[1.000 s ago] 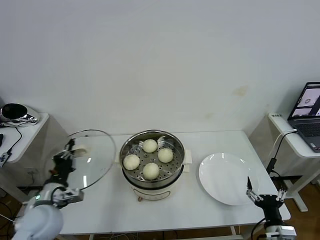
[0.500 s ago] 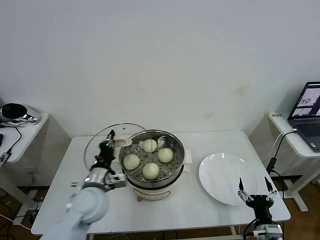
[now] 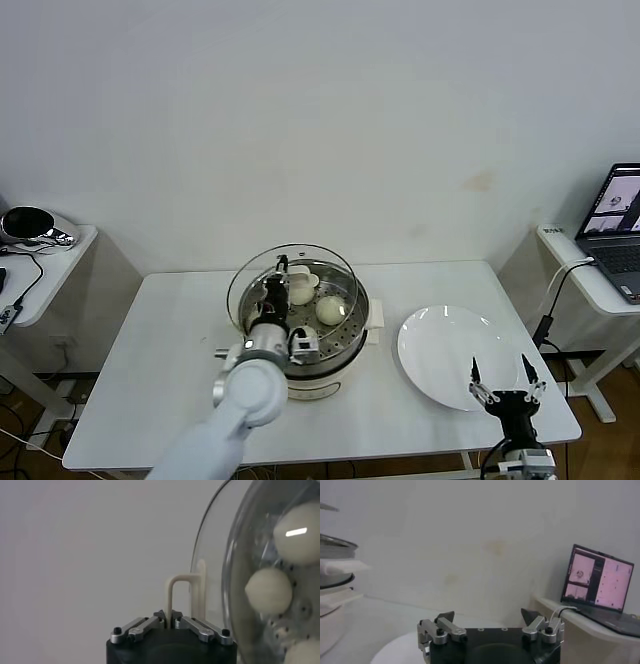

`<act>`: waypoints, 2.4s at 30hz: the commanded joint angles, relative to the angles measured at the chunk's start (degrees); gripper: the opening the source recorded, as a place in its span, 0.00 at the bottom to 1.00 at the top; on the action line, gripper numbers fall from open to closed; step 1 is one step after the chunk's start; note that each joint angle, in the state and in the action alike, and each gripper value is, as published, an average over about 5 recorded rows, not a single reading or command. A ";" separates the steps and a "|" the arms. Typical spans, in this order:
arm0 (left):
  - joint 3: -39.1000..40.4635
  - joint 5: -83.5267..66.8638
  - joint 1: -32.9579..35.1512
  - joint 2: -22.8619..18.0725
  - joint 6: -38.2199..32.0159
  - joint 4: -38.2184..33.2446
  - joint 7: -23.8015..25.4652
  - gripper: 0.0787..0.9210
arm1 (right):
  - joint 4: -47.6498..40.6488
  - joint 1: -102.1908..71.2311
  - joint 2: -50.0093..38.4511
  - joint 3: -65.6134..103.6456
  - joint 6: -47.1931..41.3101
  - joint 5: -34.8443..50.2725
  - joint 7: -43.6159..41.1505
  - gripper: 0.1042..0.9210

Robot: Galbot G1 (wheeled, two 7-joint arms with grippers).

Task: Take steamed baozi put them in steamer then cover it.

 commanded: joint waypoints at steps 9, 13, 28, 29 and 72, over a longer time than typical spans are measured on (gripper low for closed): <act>0.15 7.88 3.02 -7.41 -0.06 3.60 1.73 0.07 | -0.78 0.20 -0.72 -0.54 0.15 -0.25 0.01 0.88; -0.45 9.07 5.04 -7.87 -0.51 2.95 1.57 0.07 | -0.98 0.28 -0.82 -0.67 0.19 -0.24 0.00 0.88; -2.09 10.17 5.59 -8.97 -1.76 5.69 0.15 0.07 | -0.78 -0.24 -0.97 -0.69 0.55 -0.16 -0.19 0.88; -2.08 10.13 5.52 -9.06 -1.78 5.73 0.11 0.07 | -0.79 -0.26 -0.98 -0.67 0.56 -0.16 -0.20 0.88; -38.61 -76.77 53.48 -3.17 -37.88 -23.02 -33.26 0.88 | -0.42 -3.02 -4.85 -5.74 2.63 3.42 -1.16 0.88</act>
